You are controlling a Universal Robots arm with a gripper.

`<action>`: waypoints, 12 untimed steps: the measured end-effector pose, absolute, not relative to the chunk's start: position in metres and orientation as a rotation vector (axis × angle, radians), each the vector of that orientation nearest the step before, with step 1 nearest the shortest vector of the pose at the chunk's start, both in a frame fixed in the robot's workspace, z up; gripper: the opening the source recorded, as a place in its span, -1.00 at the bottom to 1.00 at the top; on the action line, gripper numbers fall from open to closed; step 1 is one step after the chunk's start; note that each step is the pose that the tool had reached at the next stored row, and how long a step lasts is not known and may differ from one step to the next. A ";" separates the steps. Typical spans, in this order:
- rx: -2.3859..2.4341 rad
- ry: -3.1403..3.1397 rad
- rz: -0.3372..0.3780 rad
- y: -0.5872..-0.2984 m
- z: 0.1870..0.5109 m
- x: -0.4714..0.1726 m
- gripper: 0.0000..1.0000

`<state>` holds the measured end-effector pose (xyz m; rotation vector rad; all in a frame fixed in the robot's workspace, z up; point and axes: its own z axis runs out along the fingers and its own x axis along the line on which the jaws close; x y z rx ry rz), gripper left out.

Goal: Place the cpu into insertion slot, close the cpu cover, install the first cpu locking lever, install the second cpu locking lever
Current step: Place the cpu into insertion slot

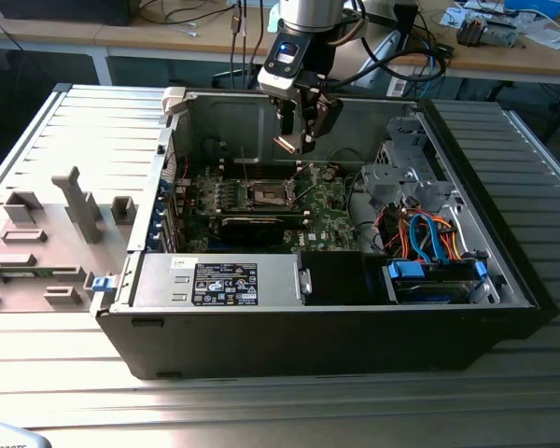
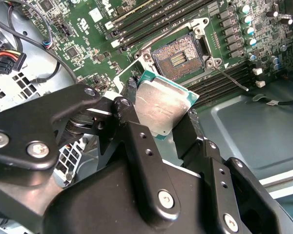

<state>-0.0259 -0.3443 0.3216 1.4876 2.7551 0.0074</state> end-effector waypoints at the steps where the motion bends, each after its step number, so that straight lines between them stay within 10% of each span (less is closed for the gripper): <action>1: 1.489 2.755 0.007 -0.344 0.322 -0.026 0.08; 12: 1.500 2.748 0.007 -0.344 0.322 -0.026 0.08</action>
